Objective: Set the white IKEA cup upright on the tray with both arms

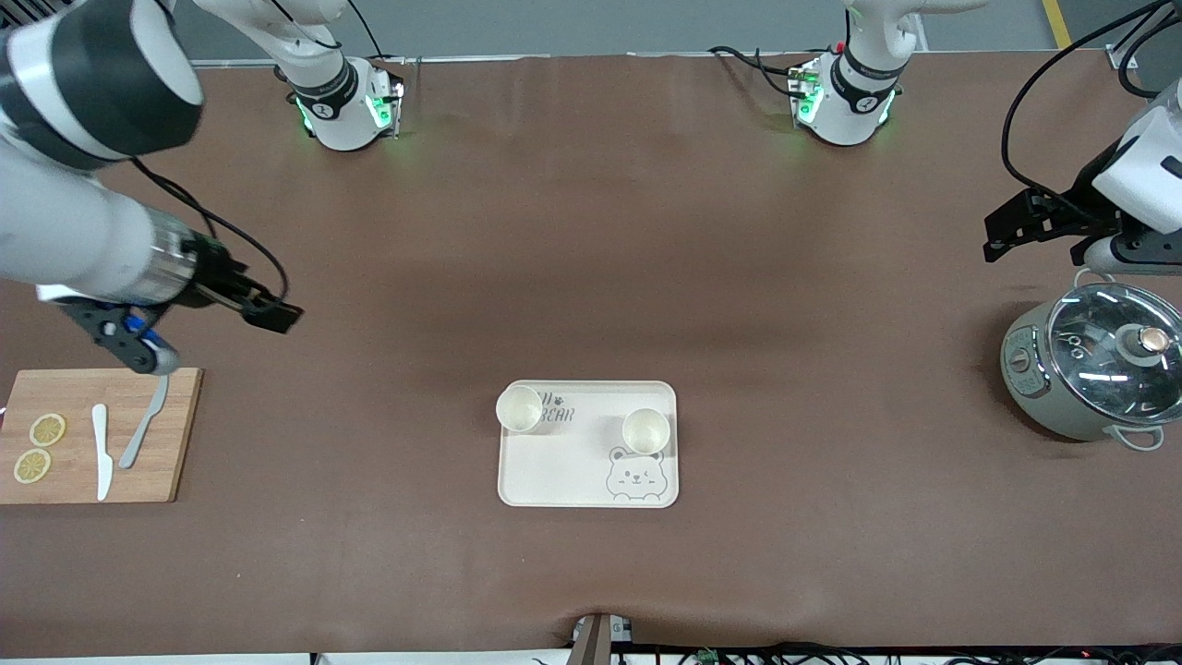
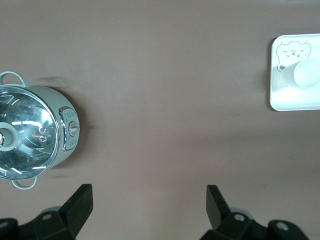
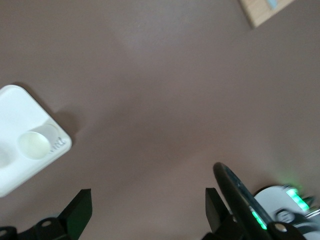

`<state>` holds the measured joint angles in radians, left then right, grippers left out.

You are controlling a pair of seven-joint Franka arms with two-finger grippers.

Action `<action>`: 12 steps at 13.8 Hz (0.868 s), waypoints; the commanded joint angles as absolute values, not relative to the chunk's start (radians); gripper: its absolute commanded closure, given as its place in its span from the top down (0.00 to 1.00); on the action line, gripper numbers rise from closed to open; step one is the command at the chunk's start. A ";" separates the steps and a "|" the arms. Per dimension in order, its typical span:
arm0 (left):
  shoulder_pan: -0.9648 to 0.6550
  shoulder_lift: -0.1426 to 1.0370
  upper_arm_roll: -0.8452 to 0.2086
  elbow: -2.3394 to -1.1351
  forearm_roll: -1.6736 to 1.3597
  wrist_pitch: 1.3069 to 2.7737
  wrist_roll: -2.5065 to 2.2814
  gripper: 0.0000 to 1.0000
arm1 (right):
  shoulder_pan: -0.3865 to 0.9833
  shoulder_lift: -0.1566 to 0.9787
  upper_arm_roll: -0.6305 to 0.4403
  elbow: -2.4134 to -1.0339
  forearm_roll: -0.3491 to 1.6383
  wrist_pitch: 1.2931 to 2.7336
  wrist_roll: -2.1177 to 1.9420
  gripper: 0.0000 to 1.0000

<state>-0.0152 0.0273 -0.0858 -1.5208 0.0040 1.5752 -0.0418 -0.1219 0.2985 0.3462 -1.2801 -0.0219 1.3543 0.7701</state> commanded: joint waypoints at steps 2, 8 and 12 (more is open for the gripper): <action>-0.012 0.003 -0.094 -1.540 -0.002 1.565 -0.029 1.00 | 0.007 0.212 0.102 -1.328 -0.021 1.348 0.404 1.00; -0.015 0.011 -0.107 -1.540 0.002 1.559 -0.031 1.00 | 0.233 0.083 -0.302 -1.446 0.123 1.371 0.132 1.00; -0.014 0.006 -0.117 -1.542 0.002 1.555 -0.031 1.00 | 0.194 -0.053 -0.266 -1.623 0.120 1.488 0.133 1.00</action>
